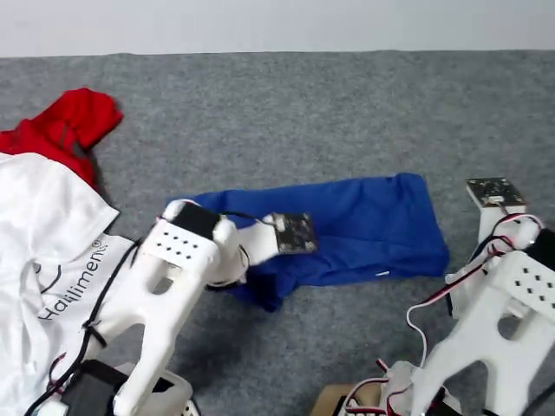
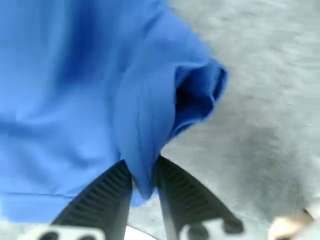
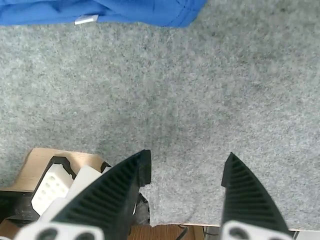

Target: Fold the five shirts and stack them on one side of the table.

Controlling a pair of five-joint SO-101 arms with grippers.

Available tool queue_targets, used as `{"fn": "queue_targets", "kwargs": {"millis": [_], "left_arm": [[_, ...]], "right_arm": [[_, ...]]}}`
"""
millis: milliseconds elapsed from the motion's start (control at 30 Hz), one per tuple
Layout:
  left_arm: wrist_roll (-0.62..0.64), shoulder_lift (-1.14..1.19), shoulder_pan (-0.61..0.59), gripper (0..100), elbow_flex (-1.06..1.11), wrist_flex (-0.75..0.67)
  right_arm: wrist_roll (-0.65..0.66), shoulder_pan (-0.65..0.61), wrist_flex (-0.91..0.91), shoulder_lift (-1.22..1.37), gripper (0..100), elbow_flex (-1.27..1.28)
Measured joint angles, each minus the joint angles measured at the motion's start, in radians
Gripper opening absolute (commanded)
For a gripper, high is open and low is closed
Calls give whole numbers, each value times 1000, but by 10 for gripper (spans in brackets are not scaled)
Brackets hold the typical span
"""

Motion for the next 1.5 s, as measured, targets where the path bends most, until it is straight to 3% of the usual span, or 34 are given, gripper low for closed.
{"fn": "queue_targets", "kwargs": {"millis": [333, 700, 867, 1167, 1300, 1500], "left_arm": [[0, 285, -138, 2, -230, -69], [0, 575, -149, 31, -473, -69], [0, 594, -149, 144, -483, -75], [2, 600, -218, 148, -606, -78], [2, 600, -242, 148, -634, -150], [68, 600, -245, 145, -640, -169]], "right_arm": [[0, 0, 0, 0, 245, 0], [0, 0, 0, 0, 245, 0], [0, 0, 0, 0, 245, 2], [0, 0, 0, 0, 245, 78], [0, 0, 0, 0, 245, 95], [0, 0, 0, 0, 245, 95]]}}
